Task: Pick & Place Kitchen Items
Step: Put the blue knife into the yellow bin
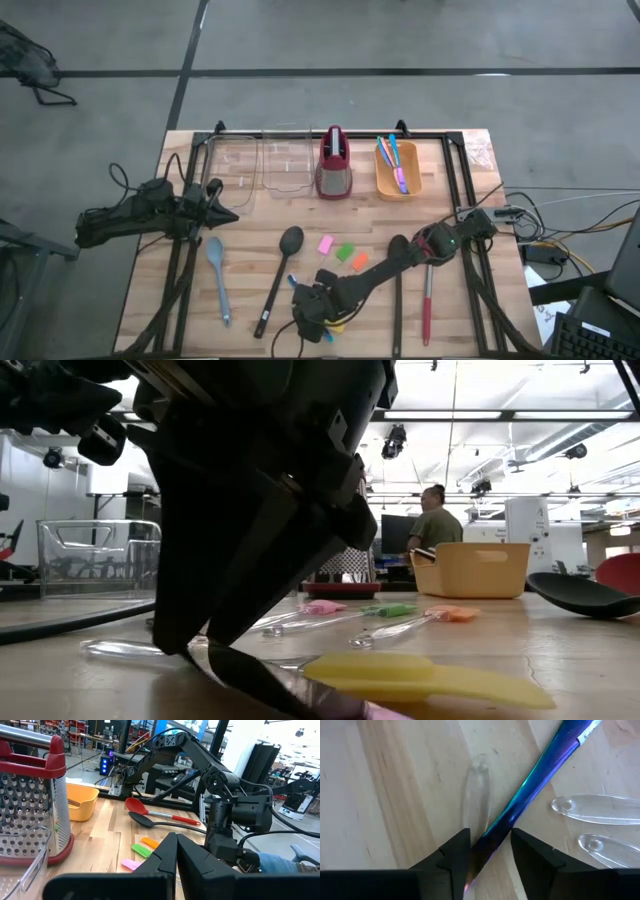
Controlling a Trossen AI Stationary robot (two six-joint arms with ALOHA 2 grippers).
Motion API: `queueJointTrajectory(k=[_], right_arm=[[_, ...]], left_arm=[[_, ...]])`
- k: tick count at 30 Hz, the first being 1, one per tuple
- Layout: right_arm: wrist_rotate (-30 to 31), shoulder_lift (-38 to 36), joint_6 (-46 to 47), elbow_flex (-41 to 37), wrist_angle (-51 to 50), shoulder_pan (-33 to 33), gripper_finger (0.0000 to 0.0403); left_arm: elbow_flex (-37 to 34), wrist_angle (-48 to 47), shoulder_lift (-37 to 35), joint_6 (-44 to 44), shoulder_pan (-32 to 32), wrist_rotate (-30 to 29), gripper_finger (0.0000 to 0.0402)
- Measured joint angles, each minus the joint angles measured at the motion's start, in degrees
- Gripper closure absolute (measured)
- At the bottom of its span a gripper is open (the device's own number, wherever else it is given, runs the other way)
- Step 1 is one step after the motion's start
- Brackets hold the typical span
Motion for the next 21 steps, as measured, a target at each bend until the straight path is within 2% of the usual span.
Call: queueJointTrajectory(k=[11, 21], right_arm=[[0.4, -0.2, -0.8, -0.9, -0.1, -0.5, 0.0369], [1.5, -0.2, -2.9, -1.0, -0.5, -0.5, 0.0395]], left_arm=[[0.0, 0.0, 0.0, 0.0, 0.0, 0.0, 0.0390], [0.0, 0.0, 0.0, 0.0, 0.0, 0.0, 0.0390]])
